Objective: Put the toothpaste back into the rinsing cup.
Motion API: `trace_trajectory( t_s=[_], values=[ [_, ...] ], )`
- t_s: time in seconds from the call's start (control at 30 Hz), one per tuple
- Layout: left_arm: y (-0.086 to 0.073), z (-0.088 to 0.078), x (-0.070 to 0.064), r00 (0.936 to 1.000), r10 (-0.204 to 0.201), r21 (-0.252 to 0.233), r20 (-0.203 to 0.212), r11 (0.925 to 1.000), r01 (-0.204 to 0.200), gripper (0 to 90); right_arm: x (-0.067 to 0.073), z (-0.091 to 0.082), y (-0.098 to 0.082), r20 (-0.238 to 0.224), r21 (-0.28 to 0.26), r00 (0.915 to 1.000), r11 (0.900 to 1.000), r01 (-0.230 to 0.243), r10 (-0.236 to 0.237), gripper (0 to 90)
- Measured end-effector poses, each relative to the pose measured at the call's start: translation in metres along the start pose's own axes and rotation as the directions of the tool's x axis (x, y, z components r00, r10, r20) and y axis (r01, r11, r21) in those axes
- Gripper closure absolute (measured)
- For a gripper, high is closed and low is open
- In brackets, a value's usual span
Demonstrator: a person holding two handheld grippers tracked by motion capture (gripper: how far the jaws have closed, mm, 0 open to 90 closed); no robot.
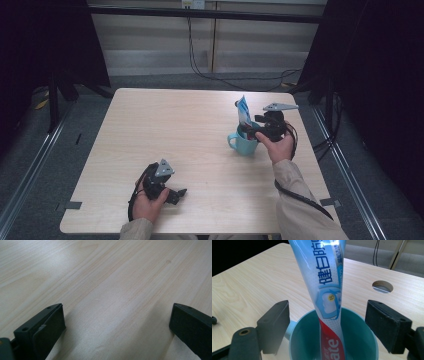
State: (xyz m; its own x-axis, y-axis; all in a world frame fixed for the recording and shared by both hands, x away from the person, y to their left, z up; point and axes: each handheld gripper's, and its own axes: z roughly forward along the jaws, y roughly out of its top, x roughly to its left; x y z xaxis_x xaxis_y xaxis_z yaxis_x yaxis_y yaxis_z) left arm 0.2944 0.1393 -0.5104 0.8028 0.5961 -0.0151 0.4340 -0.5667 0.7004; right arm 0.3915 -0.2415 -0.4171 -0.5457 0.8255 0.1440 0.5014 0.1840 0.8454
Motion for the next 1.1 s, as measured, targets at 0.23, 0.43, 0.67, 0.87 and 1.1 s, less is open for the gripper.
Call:
trace_trajectory(
  t_s=[0.23,0.43,0.67,0.87,1.1],
  values=[
    [0.0,0.0,0.0,1.0,0.0,0.0,0.0,1.0,0.0,0.0,0.0,-0.002,0.002,-0.011,0.007,0.9999,1.0,0.007,-0.007,14.8],
    [0.0,0.0,0.0,1.0,0.0,0.0,0.0,1.0,0.0,0.0,0.002,-0.004,0.004,-0.013,0.015,0.9998,1.0,0.018,-0.018,14.4],
    [0.0,0.0,0.0,1.0,0.0,0.0,0.0,1.0,0.0,0.0,0.004,-0.008,0.004,-0.025,0.028,0.9994,0.999,0.025,-0.025,13.8],
    [0.0,0.0,0.0,1.0,0.0,0.0,0.0,1.0,0.0,0.0,0.006,-0.014,0.001,-0.042,0.039,0.9984,0.998,0.041,-0.039,13.8],
    [0.0,0.0,0.0,1.0,0.001,0.0,0.0,1.0,-0.001,0.0,0.004,-0.023,-0.001,-0.059,0.058,0.9964,0.996,0.065,-0.062,13.9]
  ],
)
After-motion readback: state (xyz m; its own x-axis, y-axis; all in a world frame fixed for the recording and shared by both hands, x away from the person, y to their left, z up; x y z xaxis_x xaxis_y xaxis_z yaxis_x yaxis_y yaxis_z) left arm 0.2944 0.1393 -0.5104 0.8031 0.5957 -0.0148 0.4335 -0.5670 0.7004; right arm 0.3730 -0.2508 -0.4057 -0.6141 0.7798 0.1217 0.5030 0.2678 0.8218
